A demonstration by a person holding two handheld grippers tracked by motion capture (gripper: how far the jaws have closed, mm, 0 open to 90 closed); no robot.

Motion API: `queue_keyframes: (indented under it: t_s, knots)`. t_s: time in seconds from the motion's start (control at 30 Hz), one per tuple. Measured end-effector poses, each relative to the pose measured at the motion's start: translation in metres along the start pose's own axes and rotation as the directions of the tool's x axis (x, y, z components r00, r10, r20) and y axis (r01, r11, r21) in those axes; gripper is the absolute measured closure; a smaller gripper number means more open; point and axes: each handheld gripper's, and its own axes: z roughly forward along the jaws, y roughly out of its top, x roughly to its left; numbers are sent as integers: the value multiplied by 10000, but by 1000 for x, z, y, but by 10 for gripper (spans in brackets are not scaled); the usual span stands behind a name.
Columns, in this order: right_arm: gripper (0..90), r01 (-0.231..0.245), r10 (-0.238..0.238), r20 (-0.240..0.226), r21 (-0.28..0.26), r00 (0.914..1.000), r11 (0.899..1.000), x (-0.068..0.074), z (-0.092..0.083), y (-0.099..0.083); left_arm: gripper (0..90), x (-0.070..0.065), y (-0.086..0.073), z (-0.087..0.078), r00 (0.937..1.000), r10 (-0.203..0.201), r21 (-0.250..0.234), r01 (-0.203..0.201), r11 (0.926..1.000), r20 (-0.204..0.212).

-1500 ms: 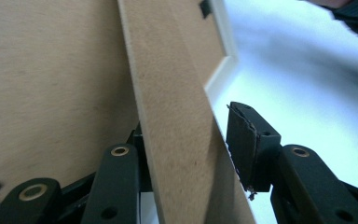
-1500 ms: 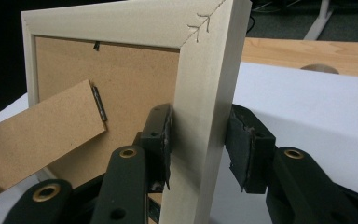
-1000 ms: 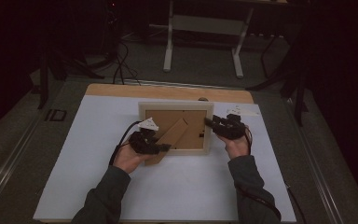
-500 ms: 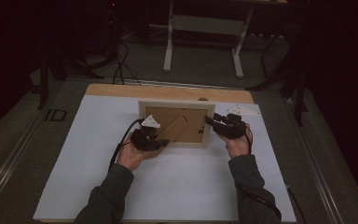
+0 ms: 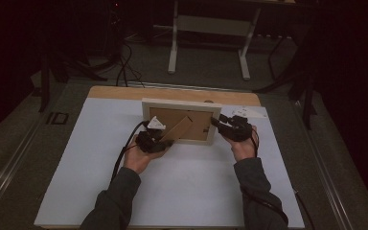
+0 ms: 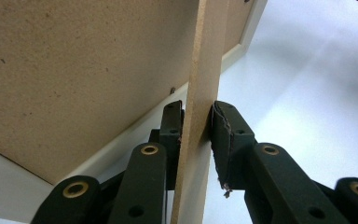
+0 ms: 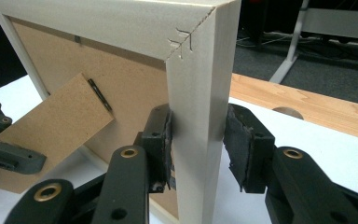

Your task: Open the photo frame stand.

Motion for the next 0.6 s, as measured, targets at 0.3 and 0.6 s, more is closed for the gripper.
queue_keyframes:
  t_s: [0.3, 0.6]
  knots:
    - [611, 39, -39, 35, -10, 10000, 10000, -1, 1, 1, 760, 0, 2, 4, 9997, -42, -87, 40, 10000, -250]
    - [610, 7, -7, 158, 15, 9999, 10000, -2, 3, 3, 761, 1, 5, 7, 9993, -144, -122, 140, 9998, -339]
